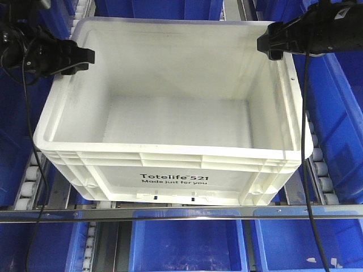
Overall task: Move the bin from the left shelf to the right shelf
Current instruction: 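Lower the white tote with both grippers onto the roller shelf, then open both grippers and lift them off the tote's side rims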
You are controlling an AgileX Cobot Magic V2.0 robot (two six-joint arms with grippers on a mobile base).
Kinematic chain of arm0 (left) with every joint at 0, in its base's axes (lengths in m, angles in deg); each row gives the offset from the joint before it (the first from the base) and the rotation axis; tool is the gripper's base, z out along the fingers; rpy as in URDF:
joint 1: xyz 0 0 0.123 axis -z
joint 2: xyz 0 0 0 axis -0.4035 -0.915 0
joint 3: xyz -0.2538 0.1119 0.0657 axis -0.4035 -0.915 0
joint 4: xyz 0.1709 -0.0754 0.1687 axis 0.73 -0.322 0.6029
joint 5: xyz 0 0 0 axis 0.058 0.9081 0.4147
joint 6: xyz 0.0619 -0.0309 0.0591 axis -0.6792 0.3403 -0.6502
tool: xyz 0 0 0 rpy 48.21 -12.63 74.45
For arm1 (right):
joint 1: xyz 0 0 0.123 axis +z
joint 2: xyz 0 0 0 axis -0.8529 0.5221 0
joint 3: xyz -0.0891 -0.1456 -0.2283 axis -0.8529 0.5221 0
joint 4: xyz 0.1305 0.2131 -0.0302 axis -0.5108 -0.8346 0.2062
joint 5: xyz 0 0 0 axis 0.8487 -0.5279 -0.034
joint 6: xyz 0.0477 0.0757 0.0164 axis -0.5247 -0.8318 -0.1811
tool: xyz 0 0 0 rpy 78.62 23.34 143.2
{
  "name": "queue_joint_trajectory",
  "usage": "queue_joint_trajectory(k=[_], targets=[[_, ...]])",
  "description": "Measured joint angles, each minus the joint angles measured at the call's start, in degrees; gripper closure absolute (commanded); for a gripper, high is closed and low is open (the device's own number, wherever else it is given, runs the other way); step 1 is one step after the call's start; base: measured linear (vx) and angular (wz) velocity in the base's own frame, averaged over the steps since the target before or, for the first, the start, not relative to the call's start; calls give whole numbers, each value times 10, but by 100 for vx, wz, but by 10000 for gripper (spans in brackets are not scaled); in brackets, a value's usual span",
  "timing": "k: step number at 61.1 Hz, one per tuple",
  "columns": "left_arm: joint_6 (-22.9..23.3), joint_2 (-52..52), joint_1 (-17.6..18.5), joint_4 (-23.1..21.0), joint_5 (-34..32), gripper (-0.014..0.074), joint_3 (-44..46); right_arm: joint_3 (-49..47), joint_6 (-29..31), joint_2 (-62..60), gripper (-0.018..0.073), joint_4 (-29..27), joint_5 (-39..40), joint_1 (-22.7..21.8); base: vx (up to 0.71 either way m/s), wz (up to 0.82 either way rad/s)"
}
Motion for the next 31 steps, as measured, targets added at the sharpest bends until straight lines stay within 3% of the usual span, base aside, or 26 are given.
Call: queue_joint_trajectory(k=[31], targets=[[0,53,0,39,40,249,0,0,0,-45,-34,0,-61,0,0,0]])
